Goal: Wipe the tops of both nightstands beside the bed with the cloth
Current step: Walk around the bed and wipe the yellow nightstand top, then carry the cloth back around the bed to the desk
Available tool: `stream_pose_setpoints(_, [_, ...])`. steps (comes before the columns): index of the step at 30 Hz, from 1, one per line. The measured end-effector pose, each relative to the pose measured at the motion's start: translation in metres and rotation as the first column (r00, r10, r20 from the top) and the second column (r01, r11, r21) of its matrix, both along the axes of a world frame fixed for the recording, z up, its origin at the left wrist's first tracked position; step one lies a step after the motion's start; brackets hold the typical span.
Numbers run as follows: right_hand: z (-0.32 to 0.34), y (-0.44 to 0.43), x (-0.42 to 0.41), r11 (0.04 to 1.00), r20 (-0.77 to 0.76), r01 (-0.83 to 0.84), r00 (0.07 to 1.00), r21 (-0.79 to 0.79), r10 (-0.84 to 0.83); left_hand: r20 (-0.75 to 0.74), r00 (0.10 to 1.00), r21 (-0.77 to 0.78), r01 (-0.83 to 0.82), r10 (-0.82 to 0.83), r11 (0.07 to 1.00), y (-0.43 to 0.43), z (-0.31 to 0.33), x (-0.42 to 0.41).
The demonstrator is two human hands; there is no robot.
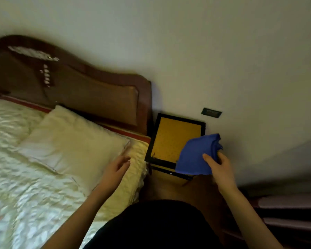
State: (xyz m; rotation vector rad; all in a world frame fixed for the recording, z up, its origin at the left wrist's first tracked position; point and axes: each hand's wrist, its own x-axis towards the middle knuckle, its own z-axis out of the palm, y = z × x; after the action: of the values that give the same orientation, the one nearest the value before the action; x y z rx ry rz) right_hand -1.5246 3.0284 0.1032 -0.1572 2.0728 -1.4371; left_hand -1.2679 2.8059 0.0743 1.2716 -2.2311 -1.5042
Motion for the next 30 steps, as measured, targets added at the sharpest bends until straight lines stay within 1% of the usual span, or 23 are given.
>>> stream_pose_setpoints(3, [-0.02, 0.007, 0.009, 0.991, -0.009, -0.096, 0.995, 0.094, 0.097, 0.104, 0.979, 0.034, -0.182, 0.177, 0.983, 0.027, -0.029, 0.058])
stream_pose_setpoints(5, [-0.033, 0.007, 0.014, 0.971, -0.012, -0.153, 0.987, 0.181, 0.158, 0.15, 0.94, 0.089, -0.322, 0.307, 0.943, 0.053, -0.045, 0.094])
stream_pose_setpoints(6, [-0.037, 0.005, 0.018, 0.961, -0.009, -0.183, 0.982, 0.205, 0.189, 0.163, 0.909, 0.114, -0.402, 0.382, 0.908, 0.068, -0.05, 0.109])
stream_pose_setpoints(9, [-0.047, -0.007, 0.036, 0.926, 0.035, -0.321, 0.947, 0.201, 0.32, 0.159, 0.774, 0.127, -0.632, 0.613, 0.764, 0.121, -0.053, 0.144])
stream_pose_setpoints(11, [-0.05, -0.016, 0.053, 0.865, 0.053, -0.467, 0.884, 0.185, 0.465, 0.145, 0.643, 0.136, -0.766, 0.752, 0.629, 0.161, -0.051, 0.161])
stream_pose_setpoints(12, [-0.049, -0.019, 0.064, 0.822, 0.065, -0.545, 0.838, 0.168, 0.542, 0.137, 0.568, 0.142, -0.822, 0.811, 0.552, 0.183, -0.048, 0.167])
stream_pose_setpoints(14, [-0.05, -0.025, 0.087, 0.713, 0.076, -0.687, 0.725, 0.142, 0.684, 0.12, 0.406, 0.129, -0.911, 0.906, 0.392, 0.231, -0.043, 0.176])
stream_pose_setpoints(16, [-0.046, -0.03, 0.116, 0.572, 0.08, -0.813, 0.581, 0.11, 0.81, 0.112, 0.246, 0.111, -0.966, 0.963, 0.234, 0.282, -0.038, 0.184])
stream_pose_setpoints(19, [-0.039, -0.028, 0.171, 0.344, 0.087, -0.938, 0.345, 0.03, 0.934, 0.162, 0.052, 0.071, -0.997, 0.985, 0.041, 0.367, -0.035, 0.197])
stream_pose_setpoints(21, [-0.033, -0.021, 0.212, 0.193, 0.1, -0.981, 0.192, 0.0, 0.976, 0.192, -0.1, 0.061, -0.992, 0.976, -0.113, 0.427, -0.035, 0.2])
stream_pose_setpoints(23, [-0.029, -0.01, 0.253, 0.011, 0.086, -1.0, 0.009, -0.014, 0.996, 0.227, -0.256, 0.065, -0.959, 0.94, -0.277, 0.482, -0.036, 0.202])
stream_pose_setpoints(26, [-0.026, 0.018, 0.311, -0.257, 0.053, -0.966, -0.257, -0.021, 0.965, 0.239, -0.486, 0.053, -0.858, 0.841, -0.511, 0.552, -0.036, 0.193])
stream_pose_setpoints(28, [-0.023, 0.039, 0.349, -0.388, 0.057, -0.921, -0.389, -0.023, 0.919, 0.231, -0.621, 0.058, -0.759, 0.749, -0.648, 0.592, -0.039, 0.179])
stream_pose_setpoints(30, [-0.023, 0.063, 0.386, -0.507, 0.068, -0.862, -0.507, -0.021, 0.859, 0.25, -0.732, 0.08, -0.636, 0.633, -0.767, 0.625, -0.044, 0.165])
